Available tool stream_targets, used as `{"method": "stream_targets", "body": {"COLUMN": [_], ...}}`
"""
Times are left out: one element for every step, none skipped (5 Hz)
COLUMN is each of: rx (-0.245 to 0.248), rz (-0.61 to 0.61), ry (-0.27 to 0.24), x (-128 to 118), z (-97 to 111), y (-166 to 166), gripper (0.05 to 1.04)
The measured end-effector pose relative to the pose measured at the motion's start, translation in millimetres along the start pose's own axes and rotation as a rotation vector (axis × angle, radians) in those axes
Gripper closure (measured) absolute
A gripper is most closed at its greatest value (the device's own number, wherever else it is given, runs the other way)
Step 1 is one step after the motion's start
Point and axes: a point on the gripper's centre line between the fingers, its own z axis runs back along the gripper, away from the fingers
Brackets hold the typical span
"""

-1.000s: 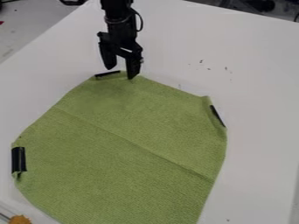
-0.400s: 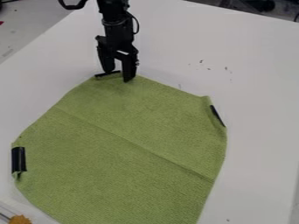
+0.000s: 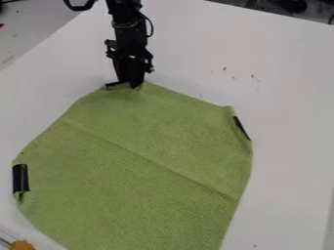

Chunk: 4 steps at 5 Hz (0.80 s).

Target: Fold the cloth from top left to bottom right

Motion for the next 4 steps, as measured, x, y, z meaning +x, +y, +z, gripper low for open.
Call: {"method": "stream_targets", "body": {"rx": [-0.002,0.001,0.057,0.154], "rz": [-0.023,-0.088,-0.181,-0.281], "ry": [-0.008,-0.008,0.019,0.062], "x": [1.3,5.3,21.3,31.0], "z": [0.0,0.1,9.9,27.3], "y": [-0.3,2.2,13.6,13.8], "gripper": [0.918,1.012,1.024,1.025]}}
